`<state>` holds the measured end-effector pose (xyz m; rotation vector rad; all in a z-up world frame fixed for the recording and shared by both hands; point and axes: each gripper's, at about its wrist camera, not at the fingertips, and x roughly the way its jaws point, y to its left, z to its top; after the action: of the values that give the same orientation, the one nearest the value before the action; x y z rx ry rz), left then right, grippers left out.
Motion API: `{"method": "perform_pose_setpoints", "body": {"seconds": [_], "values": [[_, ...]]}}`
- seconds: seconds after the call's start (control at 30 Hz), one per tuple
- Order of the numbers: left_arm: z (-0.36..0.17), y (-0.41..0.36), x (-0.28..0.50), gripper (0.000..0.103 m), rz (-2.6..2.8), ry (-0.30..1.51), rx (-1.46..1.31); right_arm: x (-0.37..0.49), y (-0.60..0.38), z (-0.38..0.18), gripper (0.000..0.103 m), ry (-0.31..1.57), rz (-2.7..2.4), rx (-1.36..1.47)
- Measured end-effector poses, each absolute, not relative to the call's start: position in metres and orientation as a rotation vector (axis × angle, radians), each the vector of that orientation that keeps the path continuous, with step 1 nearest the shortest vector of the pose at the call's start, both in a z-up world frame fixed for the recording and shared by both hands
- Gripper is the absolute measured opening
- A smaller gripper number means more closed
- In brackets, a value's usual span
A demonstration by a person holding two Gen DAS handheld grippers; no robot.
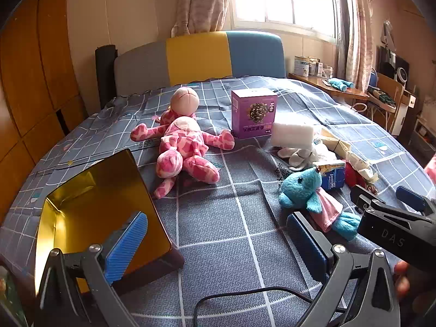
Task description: Organize soft objects
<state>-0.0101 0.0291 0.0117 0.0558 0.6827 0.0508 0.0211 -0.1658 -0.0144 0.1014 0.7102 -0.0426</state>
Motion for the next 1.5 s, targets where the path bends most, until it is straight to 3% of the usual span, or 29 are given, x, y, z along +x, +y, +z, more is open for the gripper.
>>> {"method": "perform_pose_setpoints", "body": {"seconds": [1.0,1.5], "values": [[0.011,0.02,-0.009,0.103,0.034,0.704,0.092,0.024,-0.211,-0.003,0.099,0.718,-0.05,0.071],[0.003,0.012,0.026,0.103,-0.151,0.822,0.01,0.032,-0.273,0.004,0.099,0.797,-0.016,0.049]]}}
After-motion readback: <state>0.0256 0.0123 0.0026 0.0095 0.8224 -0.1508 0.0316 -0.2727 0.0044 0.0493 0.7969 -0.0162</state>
